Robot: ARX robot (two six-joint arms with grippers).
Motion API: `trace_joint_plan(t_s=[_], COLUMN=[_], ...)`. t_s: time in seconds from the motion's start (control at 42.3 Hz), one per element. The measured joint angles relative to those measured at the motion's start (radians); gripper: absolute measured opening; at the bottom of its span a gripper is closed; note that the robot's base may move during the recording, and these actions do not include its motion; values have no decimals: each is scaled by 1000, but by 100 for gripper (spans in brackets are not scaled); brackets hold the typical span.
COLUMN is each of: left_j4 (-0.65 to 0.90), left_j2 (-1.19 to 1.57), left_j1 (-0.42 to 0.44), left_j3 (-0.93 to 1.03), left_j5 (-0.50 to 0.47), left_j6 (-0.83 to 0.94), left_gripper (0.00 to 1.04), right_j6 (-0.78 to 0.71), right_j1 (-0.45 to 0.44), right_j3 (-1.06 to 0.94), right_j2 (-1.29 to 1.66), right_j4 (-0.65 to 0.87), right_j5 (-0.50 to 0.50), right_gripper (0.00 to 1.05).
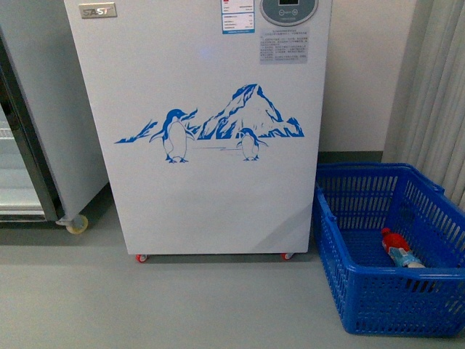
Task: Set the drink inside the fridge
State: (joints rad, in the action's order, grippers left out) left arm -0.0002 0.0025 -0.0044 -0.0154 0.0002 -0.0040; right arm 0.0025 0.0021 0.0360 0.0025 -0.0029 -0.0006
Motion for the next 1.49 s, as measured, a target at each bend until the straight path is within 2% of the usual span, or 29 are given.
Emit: trace_joint_plan(t_s=[1.489], left_j4=[0], left_j2=[0], left_j1=[0], left_j3=[0], left_j5=[0], left_j6=[0], left_gripper=[97], right_j6=[0], right_j1=[0], right_j3=[0], right_j2=[0], right_j4=[0], right_j5=[0], right_gripper=[98])
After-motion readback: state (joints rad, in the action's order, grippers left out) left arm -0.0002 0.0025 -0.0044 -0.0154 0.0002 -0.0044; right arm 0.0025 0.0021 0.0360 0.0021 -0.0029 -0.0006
